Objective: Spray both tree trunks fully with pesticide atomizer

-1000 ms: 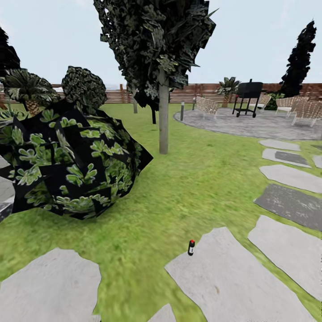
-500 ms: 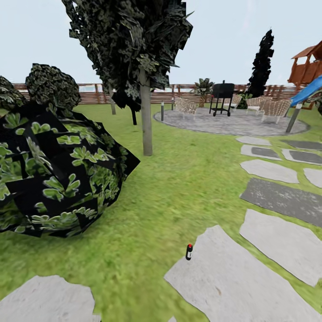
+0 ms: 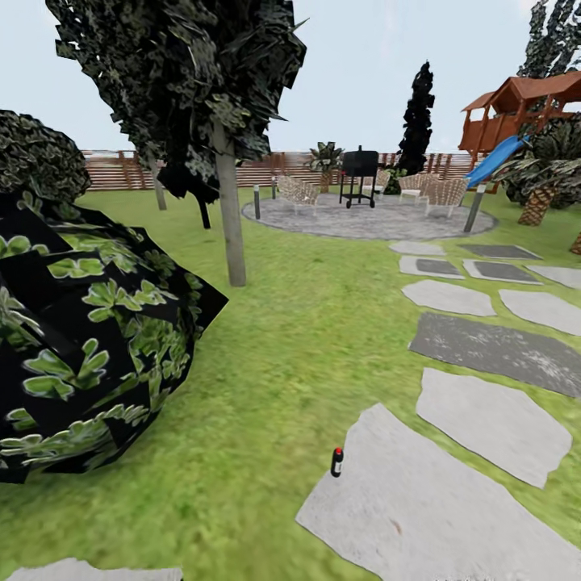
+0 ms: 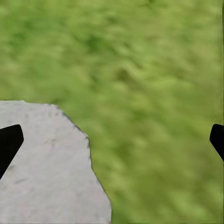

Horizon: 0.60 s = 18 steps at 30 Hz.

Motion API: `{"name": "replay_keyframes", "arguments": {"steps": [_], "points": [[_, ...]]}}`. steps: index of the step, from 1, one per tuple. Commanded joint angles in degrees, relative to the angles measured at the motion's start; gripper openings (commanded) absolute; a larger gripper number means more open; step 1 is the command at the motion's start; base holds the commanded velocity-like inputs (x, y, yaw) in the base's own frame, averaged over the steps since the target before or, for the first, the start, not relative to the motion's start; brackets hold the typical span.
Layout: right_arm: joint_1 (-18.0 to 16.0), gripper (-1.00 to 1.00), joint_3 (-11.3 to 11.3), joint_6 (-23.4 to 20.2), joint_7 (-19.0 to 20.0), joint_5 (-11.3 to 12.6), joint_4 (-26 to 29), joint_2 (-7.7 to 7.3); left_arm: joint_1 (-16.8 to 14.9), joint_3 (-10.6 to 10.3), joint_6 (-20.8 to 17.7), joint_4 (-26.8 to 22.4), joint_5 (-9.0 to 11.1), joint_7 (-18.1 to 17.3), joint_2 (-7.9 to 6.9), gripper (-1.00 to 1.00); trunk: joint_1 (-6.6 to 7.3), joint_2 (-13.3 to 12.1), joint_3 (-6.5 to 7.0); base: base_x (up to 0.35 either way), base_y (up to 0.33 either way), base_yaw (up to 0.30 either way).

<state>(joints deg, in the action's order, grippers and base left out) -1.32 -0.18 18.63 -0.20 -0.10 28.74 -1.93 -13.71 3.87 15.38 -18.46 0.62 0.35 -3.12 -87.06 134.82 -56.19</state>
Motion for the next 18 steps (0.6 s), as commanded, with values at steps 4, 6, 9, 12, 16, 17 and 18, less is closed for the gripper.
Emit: {"name": "replay_keyframes", "arguments": {"steps": [4,6,9,12,16,17,18], "points": [[0.0,1.00,0.0,0.0,0.0,0.0,0.0,0.00,0.0,0.0,0.0,0.0,0.0,0.0,0.03,1.00,0.00,0.0,0.00,0.138,0.214,-0.300],[0.0,1.00,0.0,0.0,0.0,0.0,0.0,0.00,0.0,0.0,0.0,0.0,0.0,0.0,-0.01,1.00,0.00,0.0,0.00,0.120,0.198,-0.300],[0.0,1.00,0.0,0.0,0.0,0.0,0.0,0.00,0.0,0.0,0.0,0.0,0.0,0.0,-0.03,1.00,0.00,0.0,0.00,0.099,0.174,-0.300],[0.0,1.00,0.0,0.0,0.0,0.0,0.0,0.00,0.0,0.0,0.0,0.0,0.0,0.0,-0.03,1.00,0.00,0.0,0.00,0.041,0.079,-0.300],[0.0,1.00,0.0,0.0,0.0,0.0,0.0,0.00,0.0,0.0,0.0,0.0,0.0,0.0,-0.04,1.00,0.00,0.0,0.00,0.008,0.016,-0.300],[0.0,1.00,0.0,0.0,0.0,0.0,0.0,0.00,0.0,0.0,0.0,0.0,0.0,0.0,-0.04,1.00,0.00,0.0,0.00,0.002,0.003,-0.300],[0.0,1.00,0.0,0.0,0.0,0.0,0.0,0.00,0.0,0.0,0.0,0.0,0.0,0.0,-0.04,1.00,0.00,0.0,0.00,0.001,0.002,-0.300]]}}
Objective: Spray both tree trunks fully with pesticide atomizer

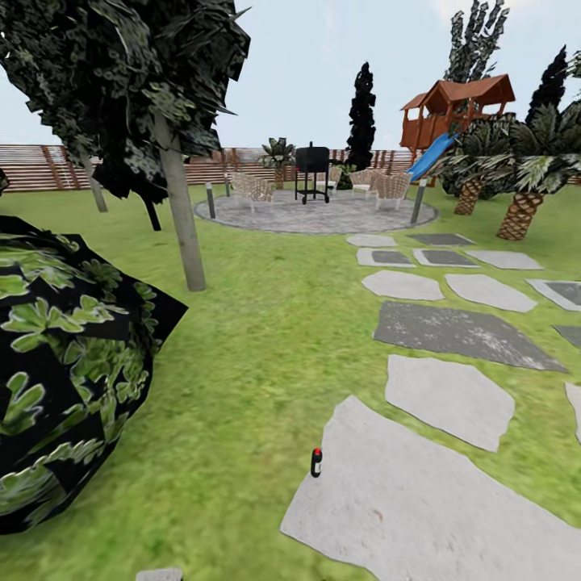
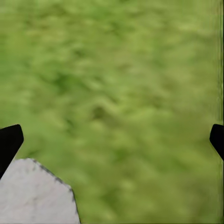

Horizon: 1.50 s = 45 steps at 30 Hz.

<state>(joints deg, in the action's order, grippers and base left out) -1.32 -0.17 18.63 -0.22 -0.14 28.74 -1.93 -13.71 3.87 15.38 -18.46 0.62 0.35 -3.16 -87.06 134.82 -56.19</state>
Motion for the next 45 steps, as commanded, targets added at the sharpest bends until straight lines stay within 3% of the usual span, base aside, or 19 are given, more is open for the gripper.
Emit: {"name": "replay_keyframes", "arguments": {"steps": [1,7,26,37,45], "points": [[0.0,1.00,0.0,0.0,0.0,0.0,0.0,0.00,0.0,0.0,0.0,0.0,0.0,0.0,0.00,1.00,0.00,0.0,0.00,0.001,0.002,-0.300],[0.0,1.00,0.0,0.0,0.0,0.0,0.0,0.00,0.0,0.0,0.0,0.0,0.0,0.0,0.00,1.00,0.00,0.0,0.00,0.030,0.060,-0.300],[0.0,1.00,0.0,0.0,0.0,0.0,0.0,0.00,0.0,0.0,0.0,0.0,0.0,0.0,0.00,1.00,0.00,0.0,0.00,0.136,0.276,-0.299],[0.0,1.00,0.2,0.0,0.0,0.1,0.2,0.08,0.0,0.0,0.0,0.0,0.0,0.0,0.00,1.00,0.00,0.0,0.00,0.004,0.302,-0.049],[0.0,1.00,0.3,0.0,0.1,0.1,0.1,0.09,0.0,0.0,0.0,0.0,0.0,0.0,0.00,1.00,0.00,0.0,0.22,0.080,0.297,-0.253]]}}
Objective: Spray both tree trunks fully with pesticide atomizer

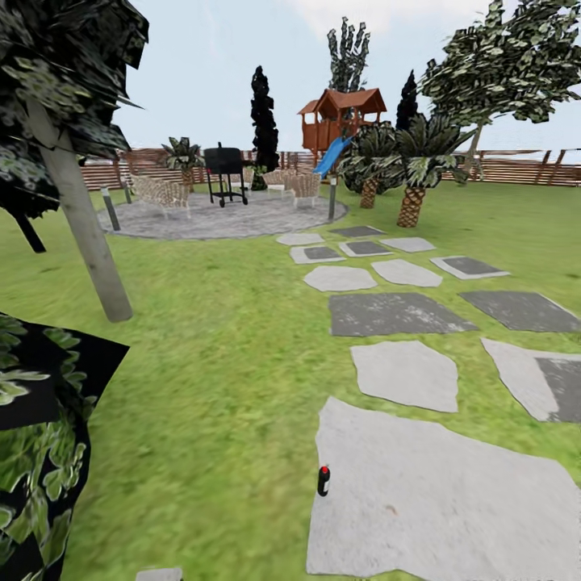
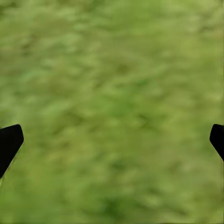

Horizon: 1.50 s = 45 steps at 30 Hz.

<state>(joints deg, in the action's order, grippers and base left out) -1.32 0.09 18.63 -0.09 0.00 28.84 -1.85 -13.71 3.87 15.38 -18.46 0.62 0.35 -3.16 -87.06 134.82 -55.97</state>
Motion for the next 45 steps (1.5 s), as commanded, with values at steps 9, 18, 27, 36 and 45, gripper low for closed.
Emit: {"name": "replay_keyframes", "arguments": {"steps": [9,18,27,36,45], "points": [[0.0,1.00,-0.1,0.0,0.0,0.0,0.0,0.00,0.0,0.0,0.0,0.0,0.0,0.0,0.00,1.00,0.00,0.0,0.29,0.256,0.241,-0.287],[0.0,1.00,-0.1,0.0,0.0,0.0,0.0,-0.01,0.0,0.0,0.0,0.0,0.0,0.0,0.00,1.00,0.00,0.0,0.57,0.276,0.218,-0.287],[0.0,1.00,-0.1,0.0,0.0,0.0,0.0,0.00,0.0,0.0,0.0,0.0,0.0,0.0,0.00,1.00,0.00,0.0,0.86,0.081,0.045,-0.287],[0.0,1.00,-0.1,0.0,0.0,0.0,0.0,0.00,0.0,0.0,0.0,0.0,0.0,0.0,0.00,1.00,0.00,0.0,1.14,0.002,0.001,-0.287],[0.0,1.00,-0.1,0.0,0.0,0.0,0.0,0.00,0.0,0.0,0.0,0.0,0.0,0.0,0.00,1.00,0.00,0.0,1.41,0.000,0.001,-0.288]]}}
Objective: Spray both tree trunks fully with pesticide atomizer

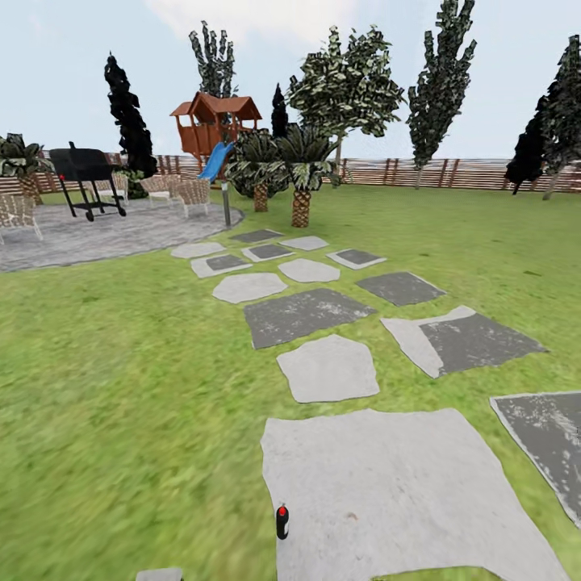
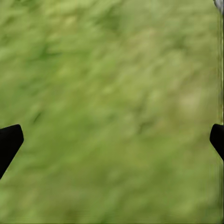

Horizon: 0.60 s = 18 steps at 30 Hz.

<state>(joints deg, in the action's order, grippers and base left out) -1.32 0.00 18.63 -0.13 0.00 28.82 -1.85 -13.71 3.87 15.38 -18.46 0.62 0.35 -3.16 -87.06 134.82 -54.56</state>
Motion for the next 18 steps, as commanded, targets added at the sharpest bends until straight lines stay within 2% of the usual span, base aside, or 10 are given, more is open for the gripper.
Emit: {"name": "replay_keyframes", "arguments": {"steps": [1,4,13,18], "points": [[0.0,1.00,0.0,0.0,0.0,0.0,0.0,0.00,0.0,0.0,0.0,0.0,0.0,0.0,0.00,1.00,0.00,0.0,0.02,0.000,0.061,-0.290],[0.0,1.00,0.0,0.0,0.0,0.0,0.0,-0.03,0.0,0.0,0.0,0.0,0.0,0.0,0.00,1.00,0.00,0.0,0.06,0.000,0.160,-0.291],[0.0,1.00,-0.1,0.0,0.0,0.0,0.0,-0.01,0.0,0.0,0.0,0.0,0.0,0.0,0.00,1.00,0.00,0.0,0.01,0.000,0.282,-0.297],[0.0,1.00,-0.1,0.0,0.0,0.0,0.0,0.00,0.0,0.0,0.0,0.0,0.0,0.0,0.00,1.00,0.00,0.0,-0.16,0.000,0.087,-0.288]]}}
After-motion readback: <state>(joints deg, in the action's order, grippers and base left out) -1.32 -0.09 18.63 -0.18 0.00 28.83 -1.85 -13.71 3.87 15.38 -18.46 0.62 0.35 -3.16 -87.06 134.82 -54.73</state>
